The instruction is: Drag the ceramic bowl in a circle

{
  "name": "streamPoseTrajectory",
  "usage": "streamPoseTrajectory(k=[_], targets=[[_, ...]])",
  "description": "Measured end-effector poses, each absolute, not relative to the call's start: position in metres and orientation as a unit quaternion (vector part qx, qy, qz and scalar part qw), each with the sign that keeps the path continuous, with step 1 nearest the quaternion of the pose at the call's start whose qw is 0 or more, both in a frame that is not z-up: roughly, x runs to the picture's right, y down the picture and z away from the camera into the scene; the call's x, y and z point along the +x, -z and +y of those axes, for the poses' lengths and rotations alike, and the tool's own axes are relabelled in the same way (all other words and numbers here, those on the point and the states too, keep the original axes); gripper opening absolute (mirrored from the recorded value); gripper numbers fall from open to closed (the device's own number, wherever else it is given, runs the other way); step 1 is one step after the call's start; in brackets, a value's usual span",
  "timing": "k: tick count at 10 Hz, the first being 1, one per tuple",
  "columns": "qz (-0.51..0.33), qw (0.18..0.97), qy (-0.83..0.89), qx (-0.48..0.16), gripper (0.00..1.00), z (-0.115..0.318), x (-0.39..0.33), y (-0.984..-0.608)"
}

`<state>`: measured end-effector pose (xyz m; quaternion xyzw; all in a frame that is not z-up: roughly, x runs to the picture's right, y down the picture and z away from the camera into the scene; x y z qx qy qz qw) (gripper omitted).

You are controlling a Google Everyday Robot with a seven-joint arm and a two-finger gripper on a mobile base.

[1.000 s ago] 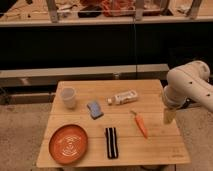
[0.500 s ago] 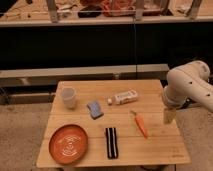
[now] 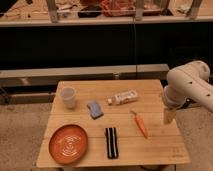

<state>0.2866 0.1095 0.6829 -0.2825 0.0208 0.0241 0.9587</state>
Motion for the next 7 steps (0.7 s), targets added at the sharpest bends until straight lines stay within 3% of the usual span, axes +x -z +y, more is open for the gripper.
streamPoseTrajectory(k=[7], targets=[[0.021, 0.960, 0.025, -0.277, 0.80, 0.115, 0.250, -0.670]])
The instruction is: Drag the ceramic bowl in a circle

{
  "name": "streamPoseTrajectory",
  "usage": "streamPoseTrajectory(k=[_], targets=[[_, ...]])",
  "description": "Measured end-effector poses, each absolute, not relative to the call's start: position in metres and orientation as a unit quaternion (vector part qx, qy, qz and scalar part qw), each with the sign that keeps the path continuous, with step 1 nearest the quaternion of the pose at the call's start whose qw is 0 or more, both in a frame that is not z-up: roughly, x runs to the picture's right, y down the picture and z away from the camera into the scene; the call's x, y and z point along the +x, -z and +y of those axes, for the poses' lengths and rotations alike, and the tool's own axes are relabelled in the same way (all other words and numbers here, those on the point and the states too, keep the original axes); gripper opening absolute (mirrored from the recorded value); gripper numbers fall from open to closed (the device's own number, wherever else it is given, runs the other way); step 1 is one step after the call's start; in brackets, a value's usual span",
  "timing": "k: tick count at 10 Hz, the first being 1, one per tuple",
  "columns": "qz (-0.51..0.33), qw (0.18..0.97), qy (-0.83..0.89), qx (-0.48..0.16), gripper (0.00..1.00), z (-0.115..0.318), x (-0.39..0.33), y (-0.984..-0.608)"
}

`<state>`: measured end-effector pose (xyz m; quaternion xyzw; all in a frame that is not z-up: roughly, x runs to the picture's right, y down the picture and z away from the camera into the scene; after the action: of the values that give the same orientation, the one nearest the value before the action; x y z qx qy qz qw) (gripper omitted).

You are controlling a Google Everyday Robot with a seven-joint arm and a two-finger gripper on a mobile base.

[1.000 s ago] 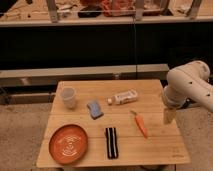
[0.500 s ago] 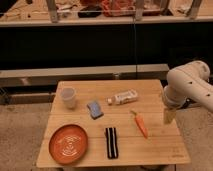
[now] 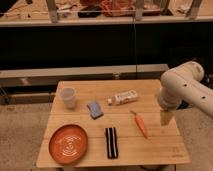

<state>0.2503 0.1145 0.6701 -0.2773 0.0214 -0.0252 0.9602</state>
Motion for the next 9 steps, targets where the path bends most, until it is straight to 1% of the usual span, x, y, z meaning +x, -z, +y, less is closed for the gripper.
streamPoseTrajectory(k=[2, 4, 9], targets=[[0.021, 0.960, 0.062, -0.273, 0.80, 0.117, 0.224, -0.663], [0.021, 0.958, 0.098, -0.270, 0.80, 0.123, 0.213, -0.655], [0.003, 0.946, 0.185, -0.265, 0.80, 0.134, 0.167, -0.647]])
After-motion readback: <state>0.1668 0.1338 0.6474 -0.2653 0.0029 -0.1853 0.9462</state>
